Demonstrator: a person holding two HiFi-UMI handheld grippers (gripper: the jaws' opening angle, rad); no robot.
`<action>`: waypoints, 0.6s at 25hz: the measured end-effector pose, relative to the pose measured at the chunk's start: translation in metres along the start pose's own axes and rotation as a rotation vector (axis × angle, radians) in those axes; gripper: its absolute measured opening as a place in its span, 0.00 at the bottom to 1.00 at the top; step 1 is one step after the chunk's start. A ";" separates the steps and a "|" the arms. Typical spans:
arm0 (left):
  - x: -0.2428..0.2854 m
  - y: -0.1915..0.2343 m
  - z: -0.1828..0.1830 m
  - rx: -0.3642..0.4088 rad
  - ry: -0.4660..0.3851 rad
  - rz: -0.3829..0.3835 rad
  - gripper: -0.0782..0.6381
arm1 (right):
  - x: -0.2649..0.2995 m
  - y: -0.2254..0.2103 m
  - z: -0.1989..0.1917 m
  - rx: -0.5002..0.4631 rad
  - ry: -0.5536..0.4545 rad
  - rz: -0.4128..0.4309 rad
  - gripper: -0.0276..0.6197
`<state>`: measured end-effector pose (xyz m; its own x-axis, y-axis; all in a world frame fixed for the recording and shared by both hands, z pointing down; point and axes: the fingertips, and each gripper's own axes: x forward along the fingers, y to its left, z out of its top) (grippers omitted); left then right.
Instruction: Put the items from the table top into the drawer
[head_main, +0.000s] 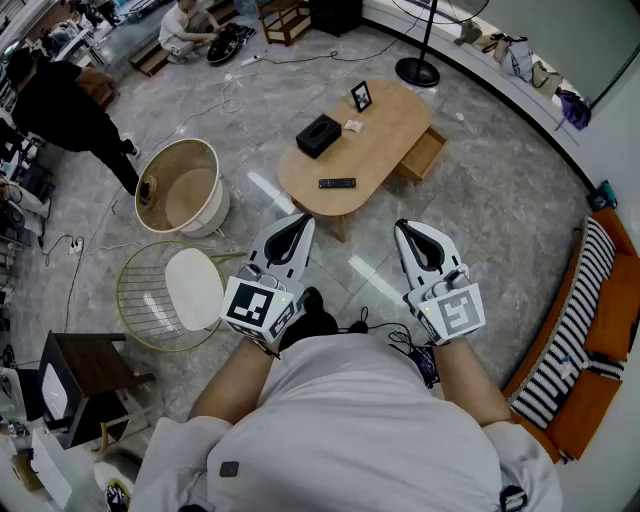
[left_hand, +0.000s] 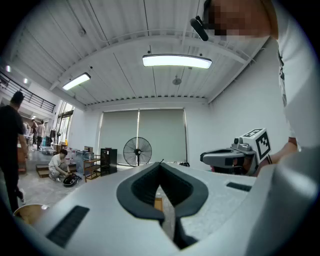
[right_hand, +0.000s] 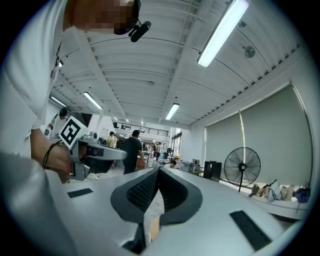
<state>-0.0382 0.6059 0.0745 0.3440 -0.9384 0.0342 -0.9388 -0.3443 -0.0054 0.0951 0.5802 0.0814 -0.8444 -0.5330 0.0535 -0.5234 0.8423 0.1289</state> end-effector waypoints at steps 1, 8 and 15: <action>0.000 -0.001 0.000 0.001 0.000 -0.001 0.12 | 0.000 -0.001 0.004 -0.010 -0.033 -0.001 0.08; 0.001 -0.007 0.005 0.007 -0.001 0.003 0.12 | -0.005 -0.003 0.015 -0.021 -0.088 0.005 0.08; 0.004 -0.001 -0.002 0.008 0.018 0.016 0.12 | -0.002 -0.001 0.005 -0.018 -0.081 0.065 0.08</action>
<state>-0.0353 0.6024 0.0768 0.3283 -0.9431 0.0524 -0.9441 -0.3294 -0.0142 0.0968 0.5811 0.0759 -0.8833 -0.4685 -0.0175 -0.4658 0.8727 0.1461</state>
